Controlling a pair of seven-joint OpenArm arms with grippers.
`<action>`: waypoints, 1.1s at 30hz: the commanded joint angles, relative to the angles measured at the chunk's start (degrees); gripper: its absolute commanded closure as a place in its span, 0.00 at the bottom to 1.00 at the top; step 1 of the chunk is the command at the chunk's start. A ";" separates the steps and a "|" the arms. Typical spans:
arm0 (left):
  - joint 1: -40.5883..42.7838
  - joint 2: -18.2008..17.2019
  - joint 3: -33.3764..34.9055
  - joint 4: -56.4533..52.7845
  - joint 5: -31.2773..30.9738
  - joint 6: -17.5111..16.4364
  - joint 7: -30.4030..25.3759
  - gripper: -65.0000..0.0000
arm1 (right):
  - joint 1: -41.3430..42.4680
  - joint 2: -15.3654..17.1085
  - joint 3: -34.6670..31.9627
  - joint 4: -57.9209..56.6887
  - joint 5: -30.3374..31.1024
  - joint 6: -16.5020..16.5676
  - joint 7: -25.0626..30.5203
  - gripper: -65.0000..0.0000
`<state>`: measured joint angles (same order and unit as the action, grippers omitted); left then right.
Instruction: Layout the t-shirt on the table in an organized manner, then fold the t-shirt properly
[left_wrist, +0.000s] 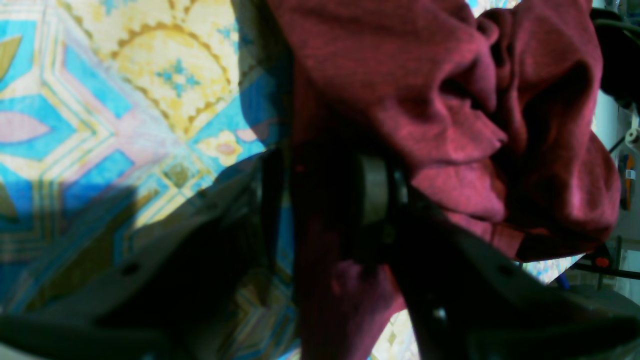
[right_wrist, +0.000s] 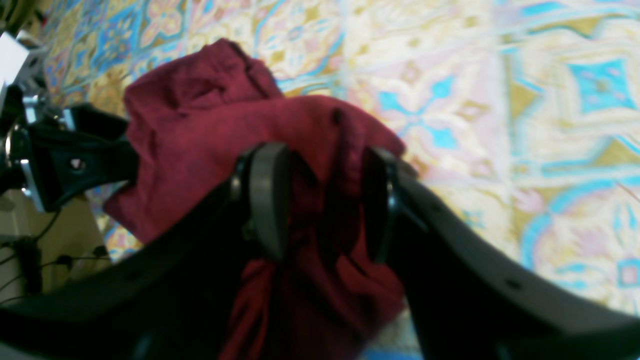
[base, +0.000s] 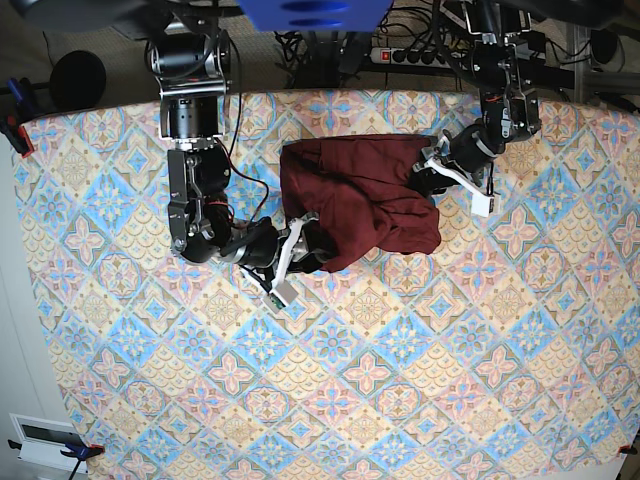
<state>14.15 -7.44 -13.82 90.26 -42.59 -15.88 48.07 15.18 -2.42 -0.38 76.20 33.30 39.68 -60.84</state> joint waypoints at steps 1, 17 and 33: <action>0.22 0.01 0.07 0.42 0.43 0.27 1.90 0.68 | 1.83 -0.27 -0.10 0.50 1.47 0.32 1.54 0.65; 0.13 -0.25 -0.02 0.42 0.43 0.27 1.82 0.68 | 1.66 -2.90 -3.44 -2.05 1.47 0.32 2.42 0.82; 0.05 -0.34 -0.11 0.34 0.43 0.27 1.73 0.68 | -14.17 -2.73 -17.24 25.91 4.46 0.32 2.07 0.99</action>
<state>14.04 -7.62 -14.04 90.26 -42.59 -15.90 48.25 0.05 -4.64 -17.65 100.99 36.23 39.70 -60.49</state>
